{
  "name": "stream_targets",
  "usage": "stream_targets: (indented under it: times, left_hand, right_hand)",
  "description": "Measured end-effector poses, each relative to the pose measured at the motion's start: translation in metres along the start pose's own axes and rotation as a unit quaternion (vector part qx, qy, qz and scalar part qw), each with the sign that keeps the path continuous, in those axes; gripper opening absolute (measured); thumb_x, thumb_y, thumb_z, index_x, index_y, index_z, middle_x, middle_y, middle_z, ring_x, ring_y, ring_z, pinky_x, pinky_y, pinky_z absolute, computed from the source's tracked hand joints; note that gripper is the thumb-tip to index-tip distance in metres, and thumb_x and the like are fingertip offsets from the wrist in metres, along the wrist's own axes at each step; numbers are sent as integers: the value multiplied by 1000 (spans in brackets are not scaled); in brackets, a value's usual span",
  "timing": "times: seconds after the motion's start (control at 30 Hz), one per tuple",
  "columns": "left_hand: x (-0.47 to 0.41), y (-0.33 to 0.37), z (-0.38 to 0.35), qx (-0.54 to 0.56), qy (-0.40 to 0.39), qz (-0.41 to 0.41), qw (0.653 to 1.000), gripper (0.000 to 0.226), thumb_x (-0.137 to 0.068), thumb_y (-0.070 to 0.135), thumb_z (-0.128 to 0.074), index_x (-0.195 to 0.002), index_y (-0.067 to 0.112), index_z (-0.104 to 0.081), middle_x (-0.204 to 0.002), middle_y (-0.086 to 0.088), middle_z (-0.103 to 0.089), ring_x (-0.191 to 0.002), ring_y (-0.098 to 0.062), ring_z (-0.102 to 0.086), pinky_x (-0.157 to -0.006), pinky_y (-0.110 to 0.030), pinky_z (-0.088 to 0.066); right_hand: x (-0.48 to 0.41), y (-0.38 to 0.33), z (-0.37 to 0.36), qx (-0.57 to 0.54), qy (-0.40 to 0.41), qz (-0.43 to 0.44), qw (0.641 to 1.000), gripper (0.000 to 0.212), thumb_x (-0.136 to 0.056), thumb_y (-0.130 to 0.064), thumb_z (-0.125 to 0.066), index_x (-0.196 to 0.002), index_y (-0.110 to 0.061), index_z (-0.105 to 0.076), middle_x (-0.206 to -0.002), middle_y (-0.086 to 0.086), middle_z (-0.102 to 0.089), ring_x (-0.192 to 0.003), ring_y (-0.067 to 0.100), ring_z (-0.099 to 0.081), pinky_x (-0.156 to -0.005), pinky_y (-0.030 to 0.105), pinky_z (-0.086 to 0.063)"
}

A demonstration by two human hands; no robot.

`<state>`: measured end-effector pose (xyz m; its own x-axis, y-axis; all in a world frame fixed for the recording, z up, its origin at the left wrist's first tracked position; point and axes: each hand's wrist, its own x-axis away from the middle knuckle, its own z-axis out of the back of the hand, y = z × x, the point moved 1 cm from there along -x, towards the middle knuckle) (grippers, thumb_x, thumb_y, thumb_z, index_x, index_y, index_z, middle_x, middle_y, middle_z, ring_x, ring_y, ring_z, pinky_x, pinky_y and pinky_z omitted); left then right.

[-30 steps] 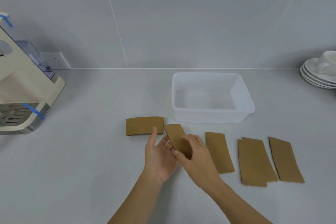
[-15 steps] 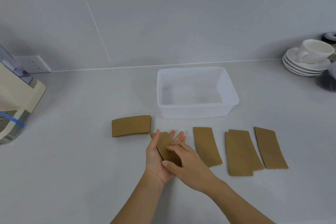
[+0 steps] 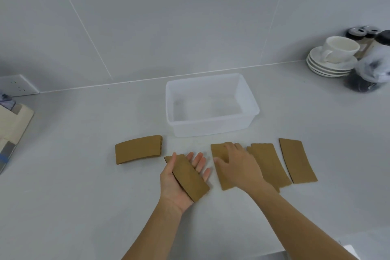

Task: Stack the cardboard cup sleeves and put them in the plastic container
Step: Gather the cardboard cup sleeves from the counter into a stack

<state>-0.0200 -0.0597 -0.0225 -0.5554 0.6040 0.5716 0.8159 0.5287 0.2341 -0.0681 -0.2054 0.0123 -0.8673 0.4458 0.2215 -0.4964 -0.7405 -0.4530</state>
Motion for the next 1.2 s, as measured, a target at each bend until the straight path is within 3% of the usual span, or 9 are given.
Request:
stream_targets:
  times: [0.23,0.47,0.63,0.8,1.0,1.2]
  left_hand:
    - [2,3,6,2,0,-11,1000,56,-80,45,-59,-120,6,-59,-117,-17,-67,-102,-30,-66,-87,-49,-48]
    - [1,2,6,-3,4,-16,1000,57,-78,45,-60,-119,6,-59,-115,-17,-68,-102,-30,-66,-87,-48,-49]
    - [3,2,4,-1,3,-19,1000,56,-79,45,-59,-119,7,-59,-115,-17,-68,-101,-30,-67,-94,-49,-46]
    - [6,2,1,-8,3,-19,1000,54,-80,45,-58,-118,7,-60,-113,-17,-69,-101,-29,-67,-87,-48,-49]
    - [7,1,-2,-33,-13,-8,999,59,-73,49,-64,-117,10,-61,-108,-10,-71,-94,-28,-67,-85,-42,-52]
    - [9,-3,-5,-64,-54,20,996,61,-67,58,-65,-111,15,-68,-107,-6,-72,-103,-27,-66,-88,-42,-52]
  right_hand:
    - [6,16,-33,113,61,-44,991,78,-85,-60,-40,-143,-14,-14,-144,8,-35,-130,26,-34,-106,38,-28]
    - [13,6,-37,156,68,-29,985,54,-91,-44,-37,-135,-13,-30,-138,10,-41,-124,26,-39,-98,36,-34]
    - [7,2,-17,82,15,-37,996,36,-84,-31,-48,-115,-12,-44,-121,8,-52,-114,25,-45,-93,35,-36]
    - [5,-10,7,-55,-72,-58,994,48,-81,-32,-55,-124,-13,-44,-121,8,-51,-111,25,-49,-94,39,-44]
    - [16,-37,15,-136,-70,-7,988,48,-78,-31,-57,-122,-15,-47,-119,5,-51,-108,21,-49,-92,37,-45]
    - [34,-58,-5,-178,-76,33,981,48,-79,-32,-58,-123,-17,-46,-117,3,-50,-107,19,-49,-91,37,-46]
